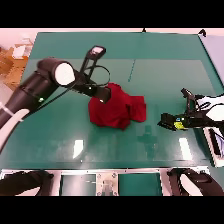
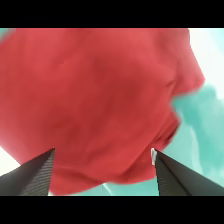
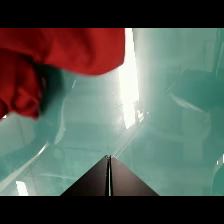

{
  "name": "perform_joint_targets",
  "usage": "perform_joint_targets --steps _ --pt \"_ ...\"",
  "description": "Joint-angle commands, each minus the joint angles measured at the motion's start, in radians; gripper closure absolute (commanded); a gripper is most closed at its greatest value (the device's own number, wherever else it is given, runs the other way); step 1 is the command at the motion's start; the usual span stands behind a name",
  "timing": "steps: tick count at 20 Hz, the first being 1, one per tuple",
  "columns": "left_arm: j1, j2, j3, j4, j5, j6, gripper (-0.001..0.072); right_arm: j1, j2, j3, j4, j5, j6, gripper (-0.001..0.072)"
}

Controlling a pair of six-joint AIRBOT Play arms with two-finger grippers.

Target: Fold the shirts.

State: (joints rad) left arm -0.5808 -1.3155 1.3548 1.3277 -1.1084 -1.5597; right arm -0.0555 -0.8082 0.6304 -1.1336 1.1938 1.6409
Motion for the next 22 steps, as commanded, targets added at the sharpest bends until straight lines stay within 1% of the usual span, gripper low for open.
perform_joint_targets --steps 1,4,5,6,8,11,12,13,15,16,17,18,19,22 --pt "0.031 -0.045 0.004 0.022 -0.212 0.031 -0.0012 0.001 0.001 0.0 0.0 0.0 0.0 0.0696" --pt "0.097 -0.045 -0.019 0.022 -0.4 0.031 -0.0012 0.001 0.001 0.0 0.0 0.0 0.0 0.0696" --pt "0.111 -0.045 -0.044 0.022 -0.43 0.031 -0.0012 0.001 0.001 0.0 0.0 -0.001 0.0 0.0696" --pt "0.111 -0.043 -0.076 0.024 -0.431 0.03 -0.0012 0.001 0.001 0.0 0.001 -0.001 0.0 0.0696" --pt "0.111 -0.042 -0.161 -0.01 -0.372 0.032 -0.0012 0.001 0.001 0.0 0.0 -0.024 0.0 0.0696" --pt "0.111 -0.043 -0.259 -0.045 -0.192 0.042 -0.0012 0.001 0.001 0.0 -0.002 -0.024 0.0 0.0696" --pt "0.111 -0.043 -0.277 -0.1 -0.129 0.042 -0.0012 0.001 0.001 0.0 0.006 -0.029 0.0 0.0696" --pt "0.111 -0.043 -0.293 -0.185 -0.06 0.05 -0.0012 0.001 0.0 0.0 0.024 -0.043 0.0 0.0696" --pt "0.1 -0.043 -0.317 -0.357 0.073 0.104 -0.0013 0.007 -0.002 -0.002 0.027 -0.085 0.0 0.0696" --pt "0.085 -0.043 -0.328 -0.43 0.134 0.134 -0.0013 0.007 -0.009 -0.002 0.035 -0.101 0.0 0.0664" --pt "0.061 -0.048 -0.34 -0.467 0.206 0.15 -0.0012 0.004 -0.026 -0.002 0.048 -0.131 0.0 0.0498" --pt "0.032 -0.059 -0.342 -0.472 0.261 0.152 -0.0012 0.002 -0.053 -0.002 0.072 -0.162 0.0 0.0349" --pt "-0.002 -0.076 -0.342 -0.478 0.307 0.152 -0.0012 0.002 -0.094 -0.001 0.092 -0.204 -0.003 0.0301" --pt "-0.113 -0.142 -0.342 -0.499 0.429 0.153 -0.0012 -0.002 -0.252 0.006 0.106 -0.285 -0.012 0.0301"
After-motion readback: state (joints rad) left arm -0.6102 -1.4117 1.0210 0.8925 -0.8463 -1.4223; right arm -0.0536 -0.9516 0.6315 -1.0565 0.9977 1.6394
